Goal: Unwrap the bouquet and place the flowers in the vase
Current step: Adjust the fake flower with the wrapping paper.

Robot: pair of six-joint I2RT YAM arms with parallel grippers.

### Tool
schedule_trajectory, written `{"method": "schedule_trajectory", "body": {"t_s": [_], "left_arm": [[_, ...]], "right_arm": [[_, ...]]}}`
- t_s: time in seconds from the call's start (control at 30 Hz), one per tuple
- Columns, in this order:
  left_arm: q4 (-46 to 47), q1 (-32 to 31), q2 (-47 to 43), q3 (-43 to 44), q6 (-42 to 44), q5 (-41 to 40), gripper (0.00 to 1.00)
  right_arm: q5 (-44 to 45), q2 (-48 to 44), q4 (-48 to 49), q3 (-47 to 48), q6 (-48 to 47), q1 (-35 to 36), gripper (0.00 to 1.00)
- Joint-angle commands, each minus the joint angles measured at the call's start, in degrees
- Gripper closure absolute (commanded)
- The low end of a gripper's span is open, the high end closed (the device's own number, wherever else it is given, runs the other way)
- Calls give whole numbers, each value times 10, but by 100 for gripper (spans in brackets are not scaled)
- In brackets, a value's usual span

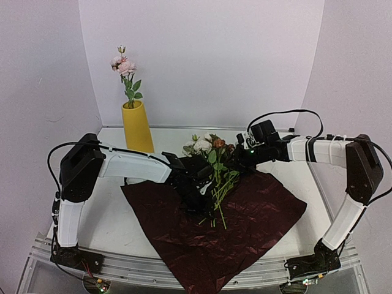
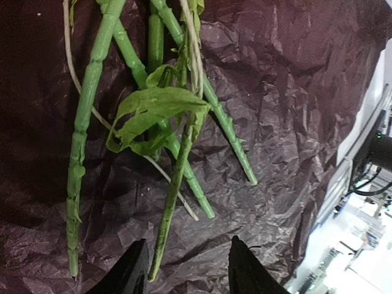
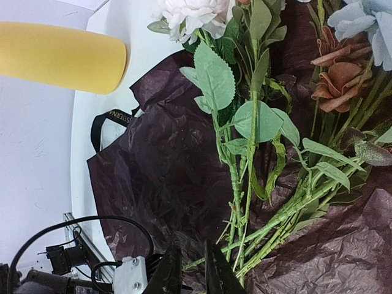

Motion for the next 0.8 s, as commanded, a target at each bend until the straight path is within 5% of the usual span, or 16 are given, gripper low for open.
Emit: {"method": "schedule_trajectory", "body": {"t_s": [0.0,0.13,0.3,0.47,0.57,0.77], "left_arm": [[-20,-9,8,36,16,-60,58],[-24,-15,24,45,19,-64,62],[-30,-16,34,51,22,-60,78],[-39,-16,30,51,26,-77,81],[-48,-16,33,60,32,-75,99],[-116,-16,37,133,54,-82,100]], "right_arm": [[-8,-2,1,-2,-4,-1,85],[-8,-3,1,-4,-6,-2,85],[-6,-5,1,-9,-6,-4,85],[-3,-11,-2,-18,-4,-8,85],[-2,-14,-3,-20,-2,-9,85],[-12,-17,-8,-24,10,-11,84]]}}
